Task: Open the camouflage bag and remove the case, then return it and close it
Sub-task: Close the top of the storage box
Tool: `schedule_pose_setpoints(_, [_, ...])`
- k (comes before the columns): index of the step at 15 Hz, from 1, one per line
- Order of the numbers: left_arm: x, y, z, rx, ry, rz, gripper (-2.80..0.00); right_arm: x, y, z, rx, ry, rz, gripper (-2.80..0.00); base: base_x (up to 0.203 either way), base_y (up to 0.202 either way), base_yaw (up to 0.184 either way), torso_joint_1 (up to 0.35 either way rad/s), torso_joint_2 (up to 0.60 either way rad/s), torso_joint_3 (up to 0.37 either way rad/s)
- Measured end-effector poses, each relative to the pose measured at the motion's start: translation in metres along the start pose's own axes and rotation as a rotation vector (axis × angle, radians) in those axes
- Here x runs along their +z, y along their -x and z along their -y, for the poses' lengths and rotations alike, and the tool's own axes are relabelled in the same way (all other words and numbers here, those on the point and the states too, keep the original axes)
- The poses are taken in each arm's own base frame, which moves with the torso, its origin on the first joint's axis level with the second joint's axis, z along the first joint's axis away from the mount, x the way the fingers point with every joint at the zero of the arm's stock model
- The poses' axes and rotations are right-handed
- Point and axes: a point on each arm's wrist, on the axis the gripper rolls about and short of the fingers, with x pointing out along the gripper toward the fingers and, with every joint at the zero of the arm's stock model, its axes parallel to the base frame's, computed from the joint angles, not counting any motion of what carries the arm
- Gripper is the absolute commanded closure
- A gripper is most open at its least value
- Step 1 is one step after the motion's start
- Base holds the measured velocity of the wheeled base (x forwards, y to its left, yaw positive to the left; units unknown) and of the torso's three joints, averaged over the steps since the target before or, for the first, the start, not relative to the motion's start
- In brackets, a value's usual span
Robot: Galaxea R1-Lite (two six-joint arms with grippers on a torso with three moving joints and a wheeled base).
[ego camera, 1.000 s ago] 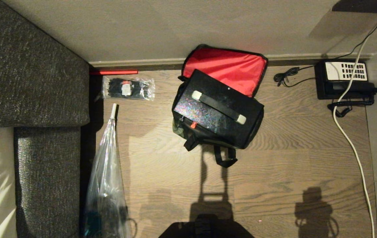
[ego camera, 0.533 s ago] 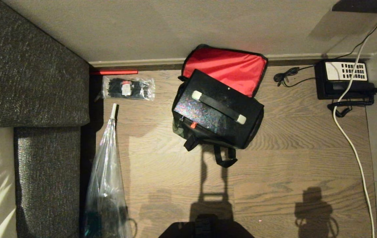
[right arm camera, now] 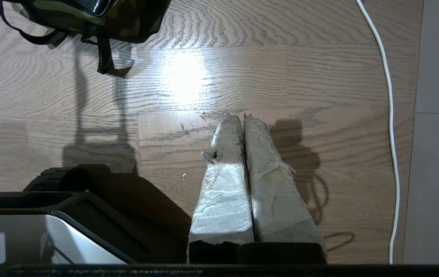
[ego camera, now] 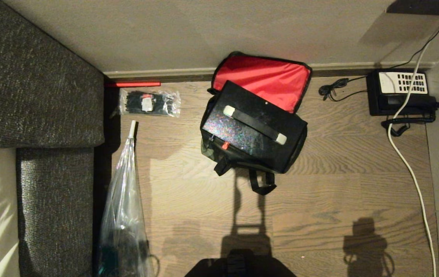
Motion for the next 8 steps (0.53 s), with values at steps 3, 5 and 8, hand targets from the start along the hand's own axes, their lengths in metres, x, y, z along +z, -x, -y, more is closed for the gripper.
schedule_pose_setpoints(3, [0.0001,0.0,0.0,0.0,0.003,0.0,0.0,0.0,0.0,0.0,0.0,0.0,0.0,0.0,0.0,0.0,0.0,0.0,0.0,0.0])
schedule_pose_setpoints(5, [-0.0001,-0.0001,0.0,-0.001,0.001,0.0,0.0,0.0,0.0,0.0,0.0,0.0,0.0,0.0,0.13,0.0,0.0,0.001,0.0,0.0])
schedule_pose_setpoints(8, [0.0002,-0.0001,0.0,0.0,0.002,0.001,0.0,0.0,0.0,0.0,0.0,0.0,0.0,0.0,0.189,0.0,-0.001,0.002,0.0,0.003])
